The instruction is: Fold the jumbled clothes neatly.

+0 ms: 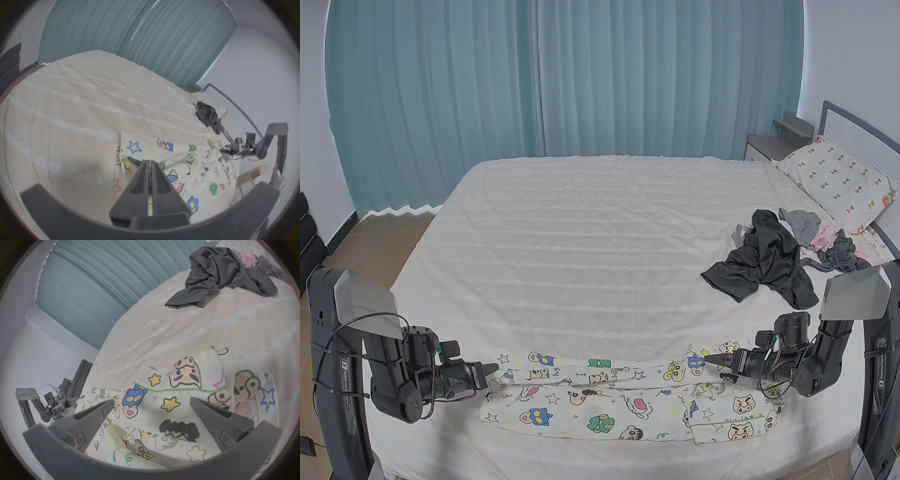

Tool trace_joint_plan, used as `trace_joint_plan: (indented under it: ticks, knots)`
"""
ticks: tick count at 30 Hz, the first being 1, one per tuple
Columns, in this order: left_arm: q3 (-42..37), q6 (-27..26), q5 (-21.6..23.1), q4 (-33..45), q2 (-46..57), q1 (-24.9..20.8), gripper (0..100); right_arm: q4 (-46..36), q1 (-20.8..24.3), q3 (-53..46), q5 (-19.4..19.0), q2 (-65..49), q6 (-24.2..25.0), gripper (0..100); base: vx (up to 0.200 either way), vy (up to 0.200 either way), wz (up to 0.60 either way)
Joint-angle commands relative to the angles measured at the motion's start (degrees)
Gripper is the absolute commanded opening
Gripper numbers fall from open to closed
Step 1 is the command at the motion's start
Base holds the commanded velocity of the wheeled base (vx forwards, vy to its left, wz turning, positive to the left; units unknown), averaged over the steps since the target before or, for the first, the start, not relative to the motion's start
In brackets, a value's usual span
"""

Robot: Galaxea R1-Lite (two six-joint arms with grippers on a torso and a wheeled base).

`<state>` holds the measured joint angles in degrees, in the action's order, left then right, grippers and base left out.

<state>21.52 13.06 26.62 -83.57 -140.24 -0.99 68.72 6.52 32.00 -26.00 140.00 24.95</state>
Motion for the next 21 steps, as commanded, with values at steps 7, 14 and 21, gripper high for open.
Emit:
trace_joint_plan:
  ticks: [7, 14, 21]
  knots:
    - [-1.4, -6.7, -2.5, -2.5, -4.9, -0.1, 0, -0.1, 0.2, -0.4, 0.1, -0.3, 0.0, 100, 0.0, 0.0, 0.0]
    - [-1.9, -7.5, -3.9, -4.6, -5.6, -0.2, 0, -5.2, 0.1, 0.0, 0.1, -2.3, 0.0, 100, 0.0, 0.0, 0.0]
    - [-2.4, -3.7, -4.0, -4.7, -5.5, -0.2, 100, -5.3, 0.1, -0.2, 0.1, -2.4, 0.0, 100, 0.0, 0.0, 0.0]
